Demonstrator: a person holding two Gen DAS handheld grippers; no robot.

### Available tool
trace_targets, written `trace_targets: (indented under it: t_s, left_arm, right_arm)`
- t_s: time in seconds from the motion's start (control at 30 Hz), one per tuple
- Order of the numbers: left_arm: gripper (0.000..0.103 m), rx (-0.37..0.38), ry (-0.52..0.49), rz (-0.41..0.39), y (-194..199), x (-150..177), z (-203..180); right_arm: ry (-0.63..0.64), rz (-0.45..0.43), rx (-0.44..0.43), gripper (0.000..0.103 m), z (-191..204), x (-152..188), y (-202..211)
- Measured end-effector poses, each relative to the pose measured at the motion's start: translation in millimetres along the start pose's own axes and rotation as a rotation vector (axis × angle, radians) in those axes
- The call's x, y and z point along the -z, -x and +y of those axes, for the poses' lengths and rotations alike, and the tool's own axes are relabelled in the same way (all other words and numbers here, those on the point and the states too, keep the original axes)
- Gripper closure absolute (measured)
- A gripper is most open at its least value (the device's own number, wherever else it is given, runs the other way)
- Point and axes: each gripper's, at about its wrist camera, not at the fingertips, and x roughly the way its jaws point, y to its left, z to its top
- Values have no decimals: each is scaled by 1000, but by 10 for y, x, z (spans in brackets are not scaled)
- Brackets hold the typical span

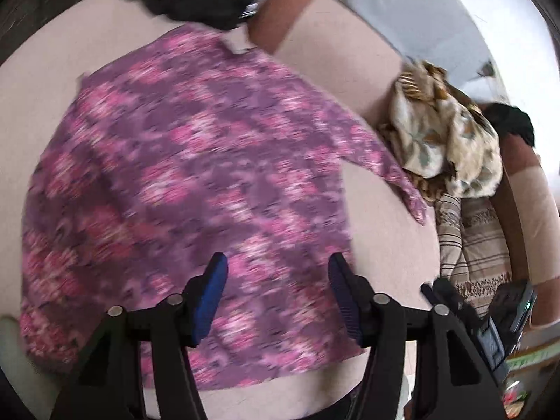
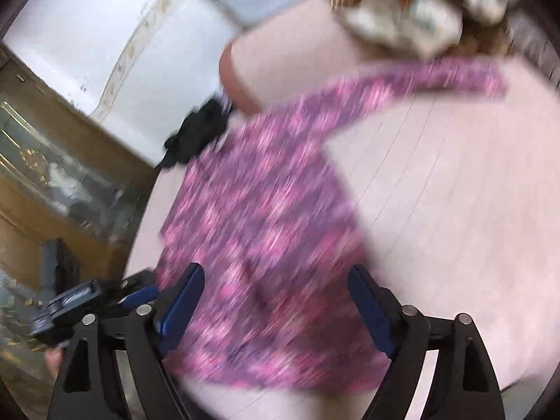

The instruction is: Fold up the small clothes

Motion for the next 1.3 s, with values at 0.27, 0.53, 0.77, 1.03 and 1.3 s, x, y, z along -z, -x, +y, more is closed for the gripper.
trace_targets:
  t_s: [0.27,0.53,0.77,1.03,1.3]
  left_arm:
    - [40,13,-93,12,-421,-159,-528]
    - [40,18,-99,44,-849,-293,-593]
    - [40,57,-53,65,-1023,-374,-455]
    - [40,74,6,58,-983,-451,-173]
    - [40,119,84,-18,-634,-535,162]
  right_arm:
    - [-150,-151,31,12,-852,-791,55]
    - [-490,-110,58,21,-2165,-1488,-548]
    - [-780,-153,13,24,-2826,-1718,-828]
    - [-779,-144,223,90,-2935,-2074,-989]
    - [-139,-311,239,93,-996,-2340,-312]
